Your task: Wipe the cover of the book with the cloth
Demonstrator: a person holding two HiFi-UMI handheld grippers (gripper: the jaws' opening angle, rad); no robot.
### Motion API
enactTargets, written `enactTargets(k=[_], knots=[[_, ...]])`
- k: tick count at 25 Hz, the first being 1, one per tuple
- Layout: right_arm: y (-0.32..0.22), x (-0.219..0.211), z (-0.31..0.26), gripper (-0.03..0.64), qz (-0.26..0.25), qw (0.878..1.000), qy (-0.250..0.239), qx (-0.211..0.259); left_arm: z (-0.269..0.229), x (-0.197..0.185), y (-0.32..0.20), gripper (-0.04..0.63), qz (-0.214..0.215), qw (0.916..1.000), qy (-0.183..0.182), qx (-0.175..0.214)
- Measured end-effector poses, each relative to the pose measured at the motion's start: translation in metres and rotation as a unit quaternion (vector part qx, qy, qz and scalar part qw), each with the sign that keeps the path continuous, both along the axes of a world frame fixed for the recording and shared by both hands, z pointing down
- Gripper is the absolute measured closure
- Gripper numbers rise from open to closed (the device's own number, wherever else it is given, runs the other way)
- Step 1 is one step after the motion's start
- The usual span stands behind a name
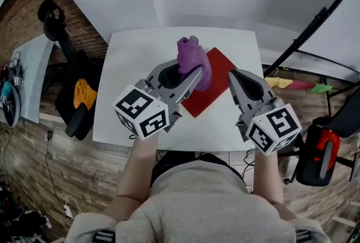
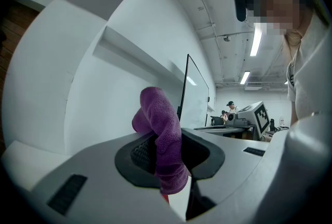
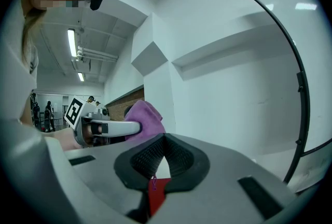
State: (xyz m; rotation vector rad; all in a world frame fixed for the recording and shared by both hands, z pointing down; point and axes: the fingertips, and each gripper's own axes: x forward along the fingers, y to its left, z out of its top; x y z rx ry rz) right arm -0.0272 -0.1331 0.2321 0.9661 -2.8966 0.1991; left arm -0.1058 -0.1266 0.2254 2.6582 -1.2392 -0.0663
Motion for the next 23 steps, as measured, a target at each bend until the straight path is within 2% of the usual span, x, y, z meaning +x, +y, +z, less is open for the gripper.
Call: enactTargets(k=[12,23], knots=[[0.0003,0.0018,0.0053,0.595,0.007,1.0,-0.005,-0.007,0.0037,0.0077,0.0029,0.488,0.01,0.9999,-0.007,-0.005],[-0.0001,-0.0023,0.0053,0.595,0.013,1.0,-0.007,-0.009,0.0018,-0.0007,0.002,0.488,0.007,1.0,-0.006,-0.004]])
